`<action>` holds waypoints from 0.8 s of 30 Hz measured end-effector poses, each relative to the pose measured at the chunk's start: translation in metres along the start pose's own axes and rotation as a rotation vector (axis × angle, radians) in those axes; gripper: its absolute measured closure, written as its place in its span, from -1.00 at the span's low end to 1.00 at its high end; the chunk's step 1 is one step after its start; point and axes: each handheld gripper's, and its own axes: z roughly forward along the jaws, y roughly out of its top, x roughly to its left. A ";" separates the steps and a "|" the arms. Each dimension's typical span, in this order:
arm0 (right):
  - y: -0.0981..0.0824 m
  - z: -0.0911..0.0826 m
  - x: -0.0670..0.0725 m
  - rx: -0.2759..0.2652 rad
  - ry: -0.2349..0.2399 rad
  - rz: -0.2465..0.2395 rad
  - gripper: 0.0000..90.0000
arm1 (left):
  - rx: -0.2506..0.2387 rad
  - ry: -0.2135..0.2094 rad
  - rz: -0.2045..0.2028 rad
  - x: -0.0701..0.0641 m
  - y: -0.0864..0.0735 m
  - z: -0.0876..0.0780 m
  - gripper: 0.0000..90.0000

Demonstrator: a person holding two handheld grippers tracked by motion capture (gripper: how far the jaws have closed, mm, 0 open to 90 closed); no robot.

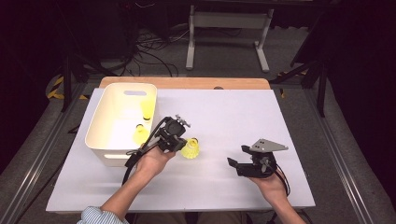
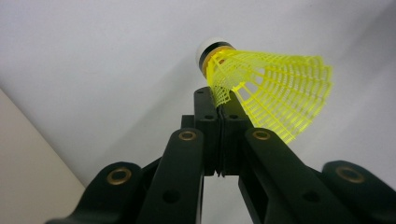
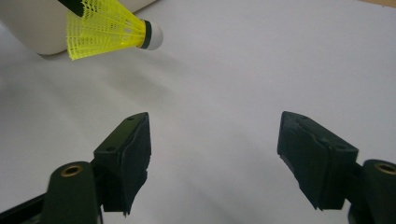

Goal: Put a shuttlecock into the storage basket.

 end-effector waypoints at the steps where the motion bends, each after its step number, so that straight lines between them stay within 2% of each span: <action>1: -0.001 -0.002 -0.001 -0.003 -0.003 0.002 -0.43 | -0.001 -0.001 0.000 0.000 0.000 -0.001 0.98; 13: -0.018 -0.018 -0.010 -0.064 -0.021 0.023 -0.50 | 0.004 -0.001 0.001 0.002 0.001 -0.008 0.98; 24: -0.033 -0.028 -0.018 -0.095 -0.046 0.039 -0.55 | 0.017 0.002 -0.006 0.001 0.001 -0.014 0.98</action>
